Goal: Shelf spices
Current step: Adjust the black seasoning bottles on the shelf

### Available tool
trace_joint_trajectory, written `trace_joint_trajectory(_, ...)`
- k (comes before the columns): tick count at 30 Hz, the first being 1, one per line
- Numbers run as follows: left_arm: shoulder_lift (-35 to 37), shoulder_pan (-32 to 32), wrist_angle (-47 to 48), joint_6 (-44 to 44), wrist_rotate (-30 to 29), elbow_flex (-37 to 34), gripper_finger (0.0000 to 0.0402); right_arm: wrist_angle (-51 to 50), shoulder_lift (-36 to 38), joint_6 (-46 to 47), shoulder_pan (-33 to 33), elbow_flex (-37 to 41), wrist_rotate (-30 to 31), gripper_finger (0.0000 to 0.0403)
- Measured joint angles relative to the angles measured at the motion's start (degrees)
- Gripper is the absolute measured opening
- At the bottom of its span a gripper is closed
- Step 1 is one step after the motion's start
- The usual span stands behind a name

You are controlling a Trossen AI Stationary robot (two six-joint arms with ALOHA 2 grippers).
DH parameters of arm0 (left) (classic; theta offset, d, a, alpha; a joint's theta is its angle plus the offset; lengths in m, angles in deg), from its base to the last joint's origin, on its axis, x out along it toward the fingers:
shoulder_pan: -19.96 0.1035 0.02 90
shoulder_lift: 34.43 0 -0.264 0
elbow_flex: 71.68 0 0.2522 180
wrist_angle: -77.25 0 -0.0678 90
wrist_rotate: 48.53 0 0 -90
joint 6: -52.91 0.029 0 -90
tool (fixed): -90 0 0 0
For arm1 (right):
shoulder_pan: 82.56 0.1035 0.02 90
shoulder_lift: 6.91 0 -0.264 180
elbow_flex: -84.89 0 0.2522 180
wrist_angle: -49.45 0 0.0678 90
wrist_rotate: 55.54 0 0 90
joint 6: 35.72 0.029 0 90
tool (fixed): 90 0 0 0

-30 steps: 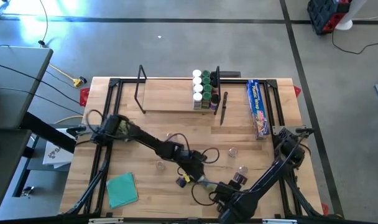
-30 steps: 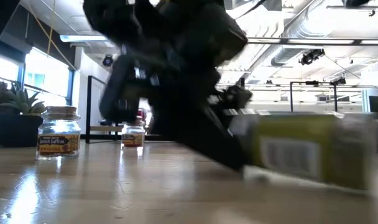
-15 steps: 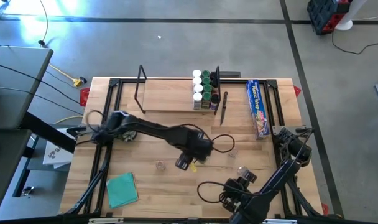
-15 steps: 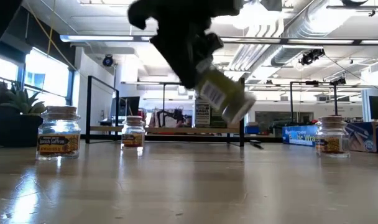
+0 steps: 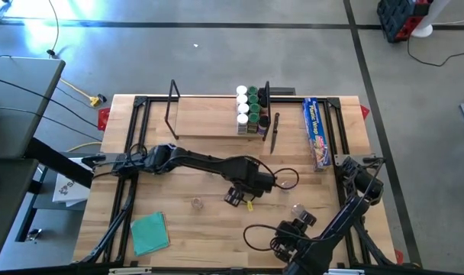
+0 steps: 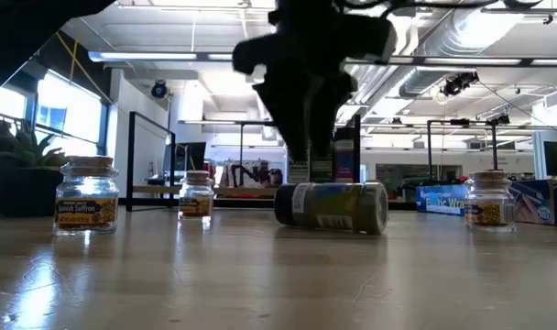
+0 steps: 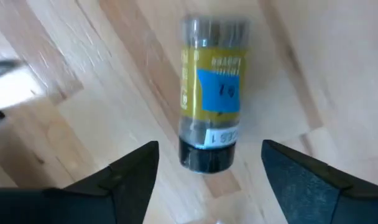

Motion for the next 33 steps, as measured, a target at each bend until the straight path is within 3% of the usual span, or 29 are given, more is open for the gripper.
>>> trace_joint_trajectory(7, 0.24, 1.31, 3.00, 0.58, 0.91, 3.89, 0.0289, 0.95, -0.04, 2.05, -0.02, 0.00, 2.51, 0.0152)
trace_joint_trajectory(13, 5.15, 3.39, 2.67, -1.72, 13.25, -3.40, 0.0286, 1.70, -0.04, -4.86, -4.53, 0.00, 7.06, 0.0186)
trace_joint_trajectory(16, 12.01, 3.44, -5.60, -2.59, 15.42, -15.20, 0.0285, 3.88, -0.04, -12.98, -8.35, 0.00, 7.00, 0.0220)
trace_joint_trajectory(21, 31.60, 3.29, -27.03, -10.70, 14.88, -44.87, 0.0285, 8.84, -0.05, -31.37, -14.35, 0.00, 4.75, 0.0279)
trace_joint_trajectory(27, 56.63, 1.31, -46.00, -28.50, 4.28, -75.63, 0.0284, 19.30, 0.13, -50.48, -23.61, 0.00, 3.71, 0.0298)
trace_joint_trajectory(33, 74.34, -5.20, -52.78, -41.41, -5.38, -91.89, 0.0284, 29.23, 2.86, -56.91, -34.84, -0.02, -7.44, 0.0298)
